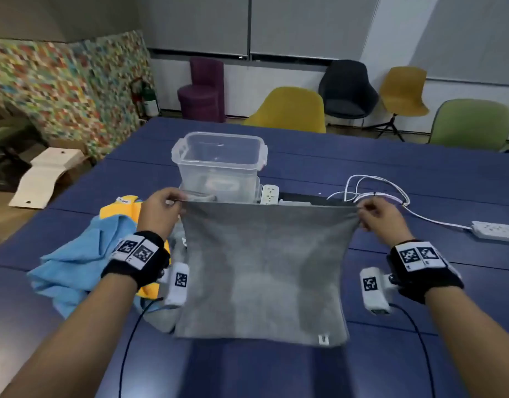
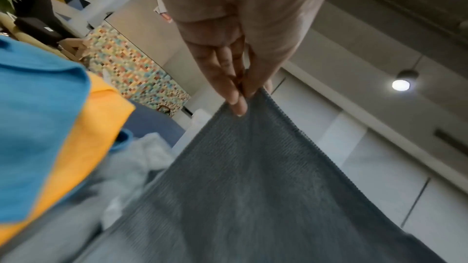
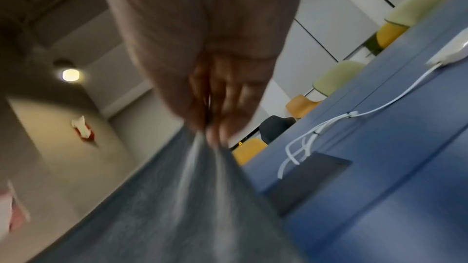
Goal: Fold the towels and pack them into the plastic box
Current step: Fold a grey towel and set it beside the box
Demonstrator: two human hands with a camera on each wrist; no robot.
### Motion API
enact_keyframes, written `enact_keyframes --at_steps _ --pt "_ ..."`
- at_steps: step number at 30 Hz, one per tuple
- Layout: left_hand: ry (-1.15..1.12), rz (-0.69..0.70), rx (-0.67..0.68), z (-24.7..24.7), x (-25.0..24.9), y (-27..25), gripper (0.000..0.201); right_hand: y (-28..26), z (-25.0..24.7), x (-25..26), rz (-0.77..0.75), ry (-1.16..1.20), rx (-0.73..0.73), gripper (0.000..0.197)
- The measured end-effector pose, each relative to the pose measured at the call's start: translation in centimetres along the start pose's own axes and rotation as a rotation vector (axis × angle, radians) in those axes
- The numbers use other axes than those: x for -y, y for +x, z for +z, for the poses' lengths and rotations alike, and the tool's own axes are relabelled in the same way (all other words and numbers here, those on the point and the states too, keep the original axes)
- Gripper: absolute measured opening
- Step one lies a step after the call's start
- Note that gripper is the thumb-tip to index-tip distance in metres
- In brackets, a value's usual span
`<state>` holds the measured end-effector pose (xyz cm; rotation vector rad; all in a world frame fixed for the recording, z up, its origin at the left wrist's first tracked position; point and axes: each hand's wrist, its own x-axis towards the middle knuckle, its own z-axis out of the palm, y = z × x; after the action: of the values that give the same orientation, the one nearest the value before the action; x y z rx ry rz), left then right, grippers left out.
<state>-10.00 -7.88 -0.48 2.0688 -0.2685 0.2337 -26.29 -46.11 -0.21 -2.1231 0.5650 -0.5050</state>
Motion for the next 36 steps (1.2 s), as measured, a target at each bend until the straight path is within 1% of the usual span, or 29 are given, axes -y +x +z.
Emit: enact_keyframes --at_steps 1,2,3,5,6,8,10,11,12,13,14,15,16,17,19,20,21,22,23,25,26,28,30,31,33,34,35,36 --pt "-0.007 -0.028 0.043 0.3 0.9 -0.9 0.028 -0.9 0.1 -0.6 0.021 -0.095 0.129 0.029" --pt "0.033 -0.037 0.116 0.5 1.9 -2.0 0.031 -2.0 0.4 -1.4 0.046 -0.250 0.261 0.029" --pt "0.125 -0.027 0.216 0.8 3.4 -3.4 0.033 -3.2 0.9 -2.3 0.079 -0.421 0.386 0.027" --pt "0.371 0.057 0.443 1.2 6.7 -6.0 0.035 -5.9 2.2 -4.4 0.157 -0.666 0.567 0.022" --pt "0.467 0.118 0.544 1.3 8.2 -7.2 0.034 -6.9 2.8 -5.5 0.189 -0.738 0.617 0.020" --pt "0.540 0.198 0.660 1.1 10.7 -9.2 0.043 -8.3 3.5 -7.2 0.263 -0.822 0.626 0.025" --pt "0.555 0.266 0.758 0.8 11.5 -10.7 0.031 -8.9 3.7 -8.2 0.307 -0.858 0.575 0.027" --pt "0.577 0.306 0.822 0.8 11.5 -11.3 0.030 -9.1 3.7 -8.4 0.308 -0.880 0.547 0.022" --pt "0.607 0.363 0.856 0.9 11.6 -11.9 0.029 -9.2 3.8 -8.6 0.304 -0.913 0.531 0.014" --pt "0.636 0.430 0.866 0.9 11.8 -12.3 0.022 -9.4 4.0 -8.9 0.298 -0.949 0.536 0.010" --pt "0.662 0.497 0.877 0.9 11.9 -12.9 0.013 -9.6 4.2 -9.2 0.289 -0.991 0.559 0.014" --pt "0.691 0.562 0.896 0.9 12.3 -13.2 0.013 -9.9 4.5 -9.4 0.288 -1.027 0.596 0.016" --pt "0.715 0.597 0.941 0.8 13.0 -13.5 0.019 -10.3 4.7 -9.6 0.287 -1.045 0.637 0.014" --pt "0.768 0.595 0.984 0.8 13.5 -13.6 0.025 -10.5 4.9 -9.9 0.285 -1.063 0.686 0.014" --pt "0.875 0.589 1.004 0.9 14.1 -13.7 0.032 -11.0 5.1 -10.3 0.295 -1.100 0.765 0.018" --pt "0.897 0.580 0.999 0.9 14.0 -13.8 0.031 -11.2 5.3 -10.1 0.298 -1.129 0.778 0.014" --pt "0.905 0.585 0.981 1.1 13.9 -13.9 0.032 -11.3 5.4 -9.8 0.282 -1.152 0.759 0.012" --pt "0.911 0.589 0.965 1.4 13.9 -14.1 0.035 -11.2 5.6 -9.5 0.235 -1.159 0.705 0.019" --pt "0.926 0.592 0.948 1.6 13.7 -14.2 0.037 -11.1 6.1 -9.0 0.169 -1.133 0.646 0.020" --pt "0.971 0.603 0.922 1.9 13.2 -14.3 0.038 -10.7 7.6 -7.1 -0.030 -0.983 0.566 0.016" --pt "0.999 0.616 0.912 2.1 13.0 -14.3 0.038 -10.7 8.6 -6.0 -0.133 -0.878 0.570 0.017" --pt "1.052 0.622 0.911 2.4 12.8 -14.3 0.038 -11.2 11.2 -3.6 -0.292 -0.688 0.645 0.017" --pt "1.102 0.611 0.930 2.6 13.0 -14.4 0.038 -12.4 14.1 -1.4 -0.399 -0.560 0.740 0.018" --pt "1.130 0.634 0.917 2.6 12.9 -14.3 0.034 -13.0 15.7 -0.5 -0.447 -0.510 0.785 0.019" --pt "1.132 0.695 0.801 2.5 12.3 -13.7 0.016 -14.1 18.6 1.0 -0.519 -0.474 0.868 0.022" --pt "1.077 0.691 0.756 2.5 11.8 -13.3 0.015 -14.5 19.8 1.5 -0.554 -0.491 0.893 0.025" --pt "0.992 0.672 0.721 2.4 11.4 -12.8 0.020 -14.7 20.9 1.9 -0.582 -0.529 0.905 0.030" --pt "0.903 0.631 0.681 2.2 10.8 -12.2 0.021 -14.9 21.7 2.3 -0.587 -0.579 0.908 0.037"
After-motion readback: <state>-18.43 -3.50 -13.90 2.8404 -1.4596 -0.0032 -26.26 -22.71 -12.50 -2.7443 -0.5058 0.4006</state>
